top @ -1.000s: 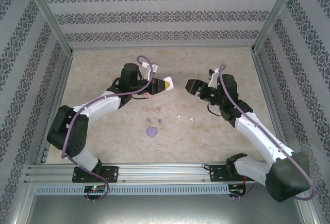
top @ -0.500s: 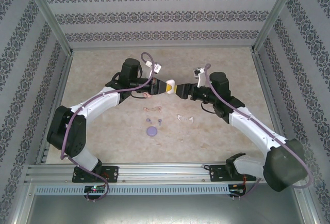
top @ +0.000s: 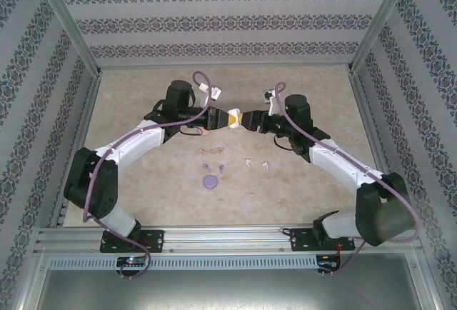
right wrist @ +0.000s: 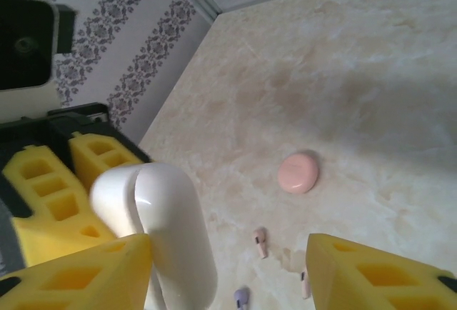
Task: Insert the wireless bluetooth earbuds into the charging case
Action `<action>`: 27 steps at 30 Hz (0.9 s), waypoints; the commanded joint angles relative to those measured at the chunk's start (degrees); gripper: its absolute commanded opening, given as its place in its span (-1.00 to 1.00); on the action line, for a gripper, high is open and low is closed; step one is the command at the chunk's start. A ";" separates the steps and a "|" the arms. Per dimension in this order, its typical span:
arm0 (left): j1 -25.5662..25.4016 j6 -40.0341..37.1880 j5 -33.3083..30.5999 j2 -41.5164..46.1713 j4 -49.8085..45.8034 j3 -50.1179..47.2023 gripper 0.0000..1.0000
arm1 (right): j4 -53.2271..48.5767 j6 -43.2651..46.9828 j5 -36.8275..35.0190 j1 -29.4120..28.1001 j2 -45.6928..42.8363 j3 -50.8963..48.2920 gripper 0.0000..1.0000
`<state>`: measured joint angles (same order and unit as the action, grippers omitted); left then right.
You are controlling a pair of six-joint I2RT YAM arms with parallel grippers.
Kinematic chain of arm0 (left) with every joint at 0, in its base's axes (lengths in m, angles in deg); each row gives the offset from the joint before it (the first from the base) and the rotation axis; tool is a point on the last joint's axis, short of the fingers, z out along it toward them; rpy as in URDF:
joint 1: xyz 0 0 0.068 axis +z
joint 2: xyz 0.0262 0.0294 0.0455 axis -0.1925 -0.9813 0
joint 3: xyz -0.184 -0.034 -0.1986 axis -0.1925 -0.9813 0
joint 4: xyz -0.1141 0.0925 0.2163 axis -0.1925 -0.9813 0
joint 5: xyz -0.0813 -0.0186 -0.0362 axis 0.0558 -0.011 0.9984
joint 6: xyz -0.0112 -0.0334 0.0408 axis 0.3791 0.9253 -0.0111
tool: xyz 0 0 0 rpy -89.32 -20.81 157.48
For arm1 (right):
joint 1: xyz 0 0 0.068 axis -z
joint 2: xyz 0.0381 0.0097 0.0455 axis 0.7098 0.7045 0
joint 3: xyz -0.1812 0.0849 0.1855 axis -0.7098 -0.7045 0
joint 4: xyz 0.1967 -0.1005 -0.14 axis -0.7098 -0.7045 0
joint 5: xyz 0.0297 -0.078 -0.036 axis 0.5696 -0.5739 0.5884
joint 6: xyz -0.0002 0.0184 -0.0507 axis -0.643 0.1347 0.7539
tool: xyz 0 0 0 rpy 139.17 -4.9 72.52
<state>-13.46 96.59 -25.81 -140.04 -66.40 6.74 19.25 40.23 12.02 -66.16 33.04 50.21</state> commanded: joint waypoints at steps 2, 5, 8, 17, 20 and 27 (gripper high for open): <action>-0.41 0.40 4.54 5.71 3.26 0.33 -1.00 | 1.35 -2.16 -2.00 3.13 3.27 -3.32 0.13; -0.44 0.08 4.18 6.24 3.02 -0.17 -1.00 | 1.31 -2.86 -0.92 3.76 1.70 -4.78 0.13; -0.41 -0.19 4.05 6.20 2.84 -0.53 -1.00 | 0.98 -3.68 1.15 3.79 -2.26 -6.51 0.14; -0.42 0.94 6.50 5.70 5.21 -0.91 -1.00 | 4.25 -7.12 9.38 3.58 -11.64 -7.52 0.17; -0.54 2.21 7.02 5.44 7.23 -1.12 -1.00 | 7.57 -10.16 10.67 3.55 -11.01 -6.53 0.14; -0.76 3.52 6.67 4.89 10.07 -1.70 -1.00 | 14.53 -15.19 11.50 2.39 -8.12 -5.07 0.04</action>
<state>-13.63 98.76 -20.50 -134.53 -60.98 5.83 27.99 27.79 21.62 -62.69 24.14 42.86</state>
